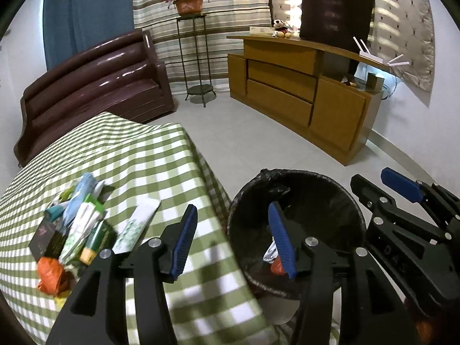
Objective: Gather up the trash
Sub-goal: 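Open both grippers to drop the wrapper and red bag into the bin, then grasp the yellow snack wrapper with the left gripper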
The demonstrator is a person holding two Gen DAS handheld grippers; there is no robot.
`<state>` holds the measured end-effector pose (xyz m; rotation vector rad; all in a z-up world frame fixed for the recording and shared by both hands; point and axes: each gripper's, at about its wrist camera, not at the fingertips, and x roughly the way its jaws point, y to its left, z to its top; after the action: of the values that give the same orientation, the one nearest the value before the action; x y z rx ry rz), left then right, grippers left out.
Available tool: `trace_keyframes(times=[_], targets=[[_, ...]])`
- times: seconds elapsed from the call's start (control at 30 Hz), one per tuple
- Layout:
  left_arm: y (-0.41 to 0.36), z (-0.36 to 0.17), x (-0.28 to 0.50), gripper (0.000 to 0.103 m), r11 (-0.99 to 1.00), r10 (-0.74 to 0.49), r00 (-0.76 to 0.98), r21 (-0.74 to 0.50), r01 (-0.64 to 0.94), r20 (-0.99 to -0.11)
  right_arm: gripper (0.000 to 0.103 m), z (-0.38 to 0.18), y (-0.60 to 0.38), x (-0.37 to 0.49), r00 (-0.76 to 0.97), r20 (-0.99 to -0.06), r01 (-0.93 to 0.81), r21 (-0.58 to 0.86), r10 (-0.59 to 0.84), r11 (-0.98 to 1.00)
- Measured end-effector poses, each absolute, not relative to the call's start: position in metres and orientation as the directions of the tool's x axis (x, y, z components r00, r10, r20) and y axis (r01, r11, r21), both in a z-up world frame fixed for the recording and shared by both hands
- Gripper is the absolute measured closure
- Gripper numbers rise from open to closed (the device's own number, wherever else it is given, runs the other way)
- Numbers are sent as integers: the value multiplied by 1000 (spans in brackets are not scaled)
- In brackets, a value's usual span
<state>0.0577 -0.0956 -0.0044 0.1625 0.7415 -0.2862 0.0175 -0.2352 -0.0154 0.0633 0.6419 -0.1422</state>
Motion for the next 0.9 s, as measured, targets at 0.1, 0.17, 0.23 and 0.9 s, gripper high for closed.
trace_keyframes(times=[0.1, 0.17, 0.23, 0.9], targets=[[-86, -2, 48, 51, 955, -181, 704, 49, 293, -686, 57, -13, -228, 10, 793, -602, 132, 17, -95, 991], [-80, -1, 42, 51, 959, -165, 708, 56, 279, -687, 57, -11, -223, 5, 793, -604, 118, 22, -81, 993], [-71, 1, 37, 49, 963, -149, 712, 61, 261, -687, 56, -9, -217, 0, 793, -605, 106, 26, -69, 994], [16, -9, -4, 42, 995, 43, 696, 90, 31, -716, 51, -1, -161, -31, 803, -596, -26, 15, 30, 1000]])
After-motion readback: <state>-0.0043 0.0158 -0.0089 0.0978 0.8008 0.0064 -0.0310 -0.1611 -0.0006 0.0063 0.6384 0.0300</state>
